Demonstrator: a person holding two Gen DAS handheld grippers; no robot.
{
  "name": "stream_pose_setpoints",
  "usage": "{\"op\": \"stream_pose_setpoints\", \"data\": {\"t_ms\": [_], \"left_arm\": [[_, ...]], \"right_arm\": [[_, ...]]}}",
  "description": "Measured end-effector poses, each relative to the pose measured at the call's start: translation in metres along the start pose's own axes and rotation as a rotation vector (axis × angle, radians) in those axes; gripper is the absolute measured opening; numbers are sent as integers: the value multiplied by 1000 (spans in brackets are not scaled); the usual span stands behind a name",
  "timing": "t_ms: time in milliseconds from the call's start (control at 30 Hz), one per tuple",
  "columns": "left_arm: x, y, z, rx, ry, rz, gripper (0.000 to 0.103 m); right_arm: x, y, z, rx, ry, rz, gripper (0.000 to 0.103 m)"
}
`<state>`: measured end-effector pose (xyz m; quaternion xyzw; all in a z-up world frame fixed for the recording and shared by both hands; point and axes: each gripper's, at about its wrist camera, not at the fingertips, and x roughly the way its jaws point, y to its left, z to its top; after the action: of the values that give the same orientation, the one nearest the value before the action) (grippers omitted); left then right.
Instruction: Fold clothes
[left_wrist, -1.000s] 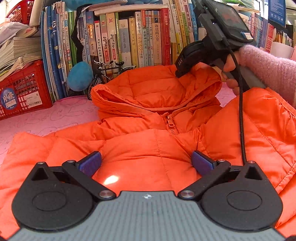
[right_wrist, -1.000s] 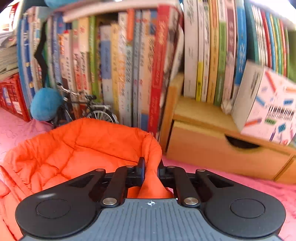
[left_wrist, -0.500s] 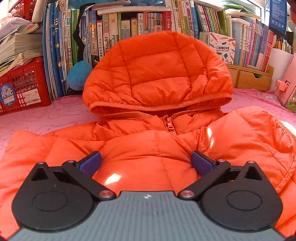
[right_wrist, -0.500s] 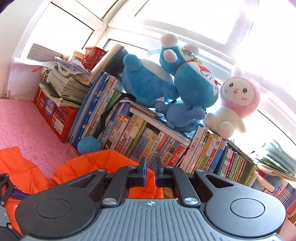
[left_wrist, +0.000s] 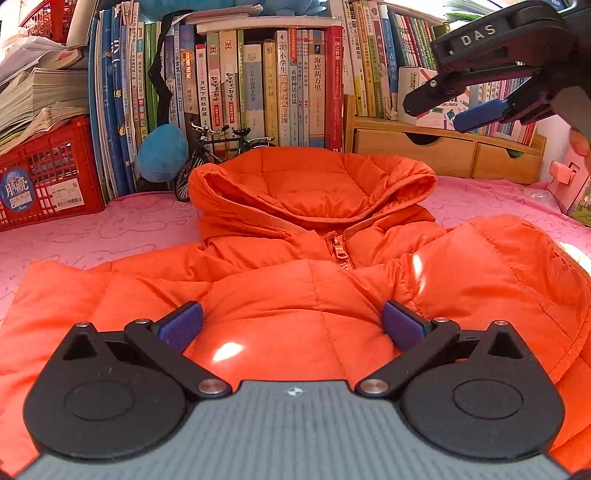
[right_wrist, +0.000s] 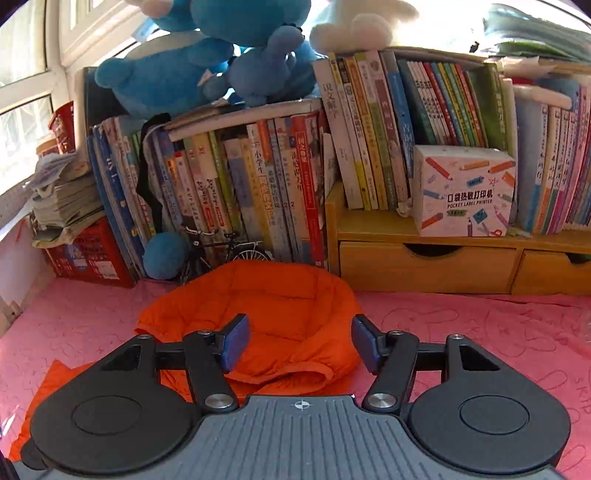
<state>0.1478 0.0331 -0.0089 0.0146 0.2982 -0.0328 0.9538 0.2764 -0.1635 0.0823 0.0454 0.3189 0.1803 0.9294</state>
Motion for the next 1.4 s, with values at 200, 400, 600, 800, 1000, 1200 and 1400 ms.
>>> {"op": "stream_pose_setpoints", "data": {"t_ms": [200, 400, 600, 800, 1000, 1200, 1400], "left_arm": [[1, 0, 1, 0, 3, -4, 103], [2, 0, 1, -1, 7, -7, 103], [4, 1, 1, -9, 11, -16, 103], [-1, 11, 5, -56, 4, -60, 103], [-28, 100, 20, -517, -13, -585, 103], [-62, 162, 28, -766, -67, -821, 103], [-50, 159, 54, -786, -12, -723, 103]], "right_arm": [[80, -23, 15, 66, 81, -48, 75], [152, -25, 16, 11, 208, -98, 80], [151, 2, 8, -148, 208, -69, 17], [56, 74, 6, -499, -98, -40, 14], [-42, 118, -35, -777, -326, -18, 13], [-85, 131, -112, -1043, -466, -61, 13], [-100, 128, -162, -1148, -491, -74, 13]]}}
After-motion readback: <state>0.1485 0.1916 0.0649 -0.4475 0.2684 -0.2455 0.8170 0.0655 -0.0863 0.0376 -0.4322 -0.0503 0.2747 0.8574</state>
